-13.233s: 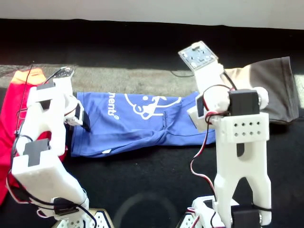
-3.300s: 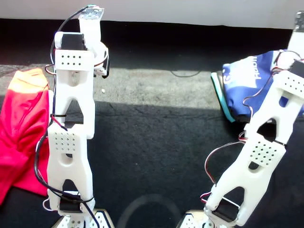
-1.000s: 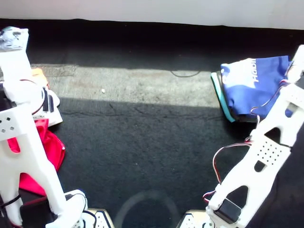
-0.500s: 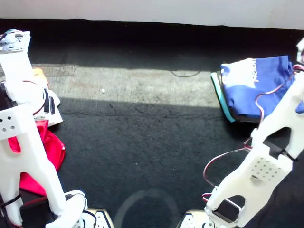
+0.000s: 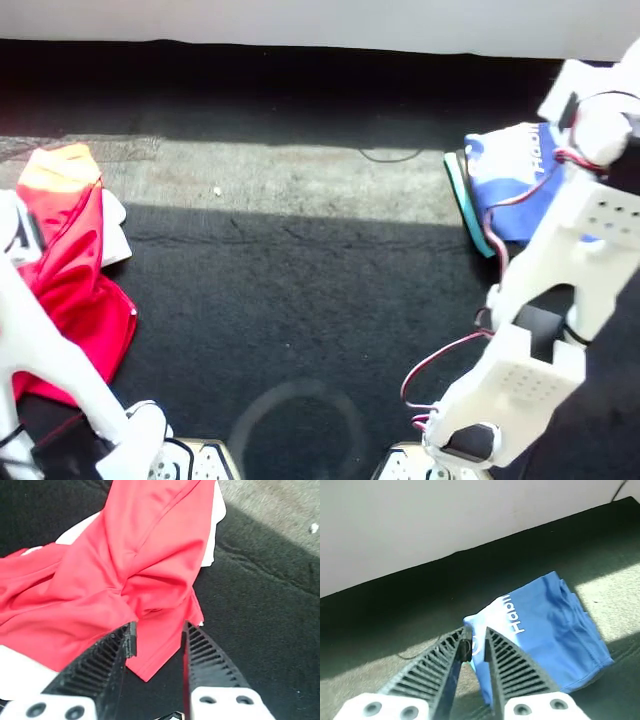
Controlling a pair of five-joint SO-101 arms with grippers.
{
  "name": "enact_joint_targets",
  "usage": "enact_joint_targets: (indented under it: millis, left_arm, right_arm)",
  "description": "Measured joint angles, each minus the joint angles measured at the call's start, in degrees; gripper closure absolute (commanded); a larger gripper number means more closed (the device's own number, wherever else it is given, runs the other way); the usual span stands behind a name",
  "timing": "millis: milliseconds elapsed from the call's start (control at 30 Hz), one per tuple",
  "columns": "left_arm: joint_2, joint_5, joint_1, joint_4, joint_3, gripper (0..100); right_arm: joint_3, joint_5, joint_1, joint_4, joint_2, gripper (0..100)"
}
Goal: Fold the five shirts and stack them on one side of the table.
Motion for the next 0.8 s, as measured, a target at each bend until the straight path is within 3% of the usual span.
enact_joint_targets:
  millis: [367,567,800]
  left_arm:
    - [18.55,-12.22,-18.55,-8.18,9.76,76]
    - [25.58,-15.21,-23.21,-10.81,9.76,76]
    - [30.59,-18.37,-26.20,-12.22,9.93,76]
  right_arm:
    - [5.89,3.25,-12.04,0.18,-13.27,83.2]
    - [31.74,3.96,-17.23,0.18,-32.18,83.2]
    - [63.56,3.96,-18.11,-0.53,-49.49,83.2]
